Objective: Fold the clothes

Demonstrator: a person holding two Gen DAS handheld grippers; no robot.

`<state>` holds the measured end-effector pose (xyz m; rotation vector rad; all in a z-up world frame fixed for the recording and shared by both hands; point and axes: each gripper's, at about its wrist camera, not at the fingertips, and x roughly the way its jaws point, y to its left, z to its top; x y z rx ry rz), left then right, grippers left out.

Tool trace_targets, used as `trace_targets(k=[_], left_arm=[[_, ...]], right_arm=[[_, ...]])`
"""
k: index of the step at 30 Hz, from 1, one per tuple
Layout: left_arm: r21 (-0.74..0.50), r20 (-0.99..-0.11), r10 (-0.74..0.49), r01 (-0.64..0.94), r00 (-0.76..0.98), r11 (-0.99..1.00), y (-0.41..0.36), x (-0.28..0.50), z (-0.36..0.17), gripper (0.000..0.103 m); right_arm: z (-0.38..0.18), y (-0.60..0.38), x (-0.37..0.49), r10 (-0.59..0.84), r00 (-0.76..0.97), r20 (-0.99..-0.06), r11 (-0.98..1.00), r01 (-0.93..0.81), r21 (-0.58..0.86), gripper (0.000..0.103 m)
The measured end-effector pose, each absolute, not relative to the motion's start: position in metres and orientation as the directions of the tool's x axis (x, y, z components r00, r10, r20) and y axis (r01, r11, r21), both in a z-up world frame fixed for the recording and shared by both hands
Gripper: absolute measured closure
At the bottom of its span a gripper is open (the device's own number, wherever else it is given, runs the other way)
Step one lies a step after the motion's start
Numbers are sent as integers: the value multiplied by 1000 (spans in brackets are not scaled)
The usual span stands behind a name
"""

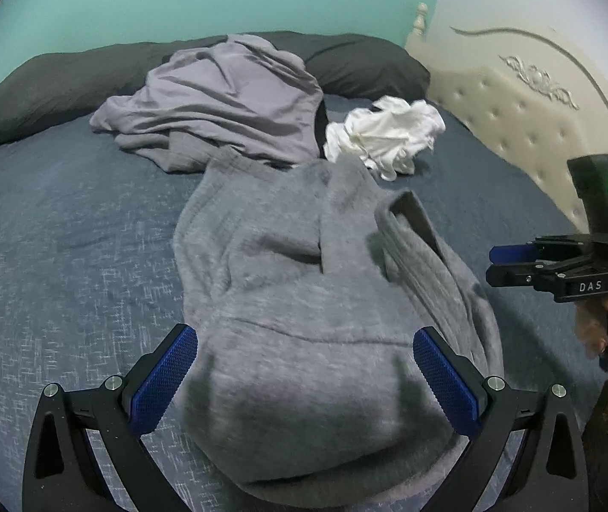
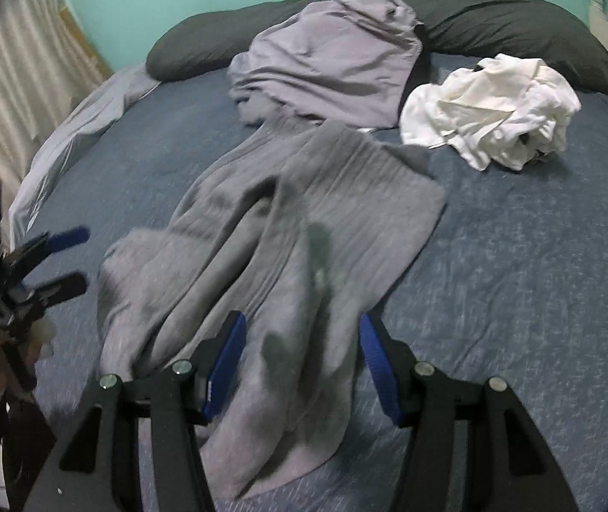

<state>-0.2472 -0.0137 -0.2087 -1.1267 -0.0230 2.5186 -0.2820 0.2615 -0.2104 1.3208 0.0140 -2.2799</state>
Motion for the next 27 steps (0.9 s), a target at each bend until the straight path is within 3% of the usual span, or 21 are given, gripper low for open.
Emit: trace_targets(k=[15,27], left_arm=[[-92,-743,329,-397,-583,-913,20,-243,-217,0],[-146,-754,359,-393,-550,-908,14,-257,-237,3]], right_arm=[[-224,258,-259,-419,-365,-831,-869,426,251,46],[-236,257,-261,-429,-360,-829,-871,408,274,46]])
